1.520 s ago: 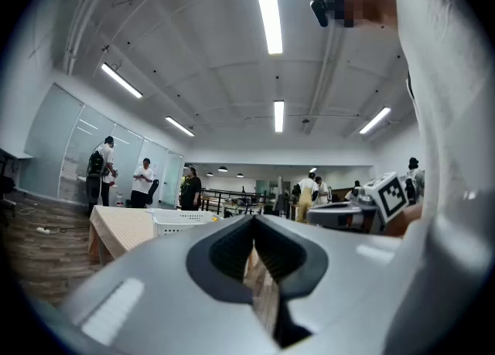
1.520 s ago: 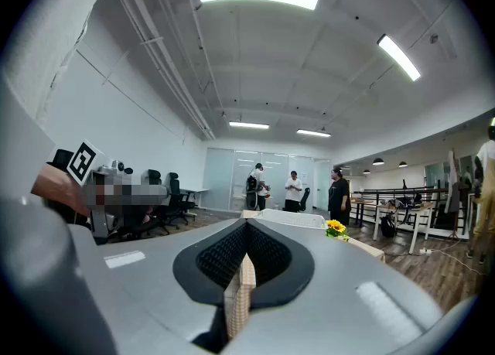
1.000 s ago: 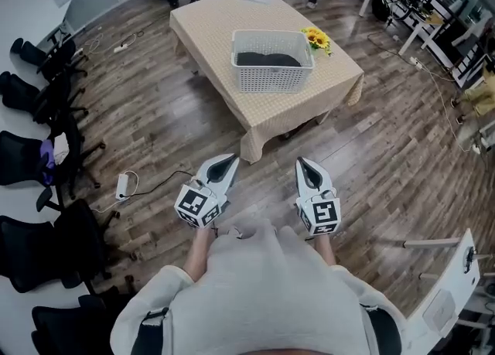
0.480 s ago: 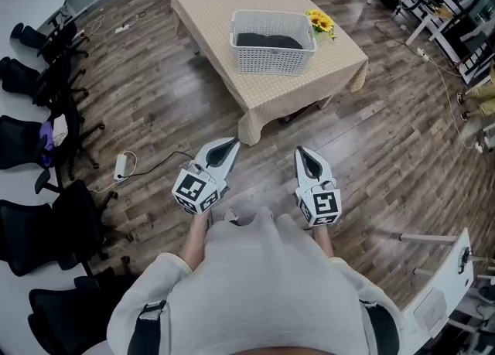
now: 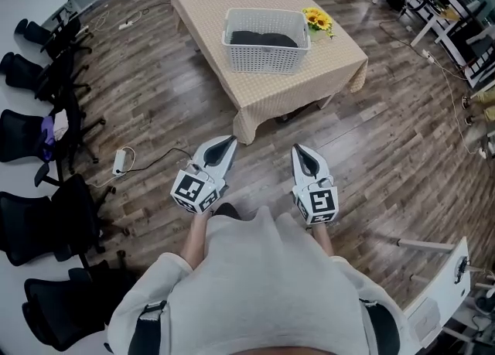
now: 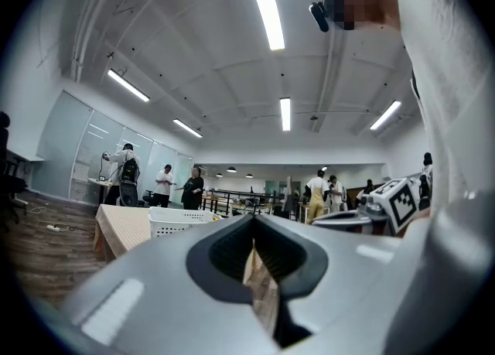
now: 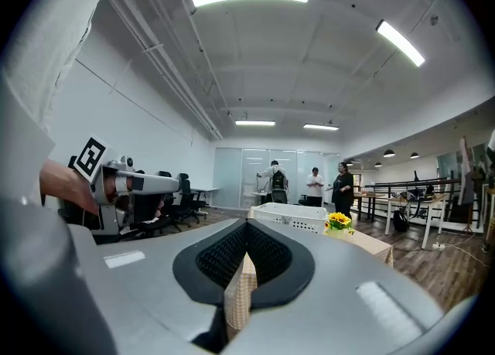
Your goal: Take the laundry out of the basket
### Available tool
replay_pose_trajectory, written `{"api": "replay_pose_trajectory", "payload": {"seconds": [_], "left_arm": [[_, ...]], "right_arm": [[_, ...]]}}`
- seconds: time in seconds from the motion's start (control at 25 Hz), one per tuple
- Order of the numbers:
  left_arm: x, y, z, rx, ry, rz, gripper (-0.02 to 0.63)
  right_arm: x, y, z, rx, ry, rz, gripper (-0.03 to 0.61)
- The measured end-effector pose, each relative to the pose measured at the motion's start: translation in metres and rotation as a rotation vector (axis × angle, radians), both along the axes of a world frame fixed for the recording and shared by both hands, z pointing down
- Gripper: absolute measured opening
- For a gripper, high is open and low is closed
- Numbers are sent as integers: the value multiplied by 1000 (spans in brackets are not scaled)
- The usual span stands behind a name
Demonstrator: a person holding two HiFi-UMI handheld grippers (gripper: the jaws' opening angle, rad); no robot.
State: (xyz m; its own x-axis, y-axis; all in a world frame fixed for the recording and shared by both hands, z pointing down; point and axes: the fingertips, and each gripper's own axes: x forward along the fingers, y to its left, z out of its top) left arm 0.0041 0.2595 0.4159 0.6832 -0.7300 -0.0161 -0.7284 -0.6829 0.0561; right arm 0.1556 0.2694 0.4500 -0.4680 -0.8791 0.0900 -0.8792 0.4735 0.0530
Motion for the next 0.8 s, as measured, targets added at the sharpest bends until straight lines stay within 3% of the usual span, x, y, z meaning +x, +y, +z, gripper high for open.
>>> {"api": "replay_pose_trajectory", "payload": {"seconds": [0.4, 0.8], "left_arm": [[14, -26, 9, -9, -5, -19, 8], [15, -85, 18, -18, 10, 5, 8]], "right_arm": [[13, -28, 5, 2, 1, -2, 0], [15, -82, 13, -12, 21, 23, 0]]}}
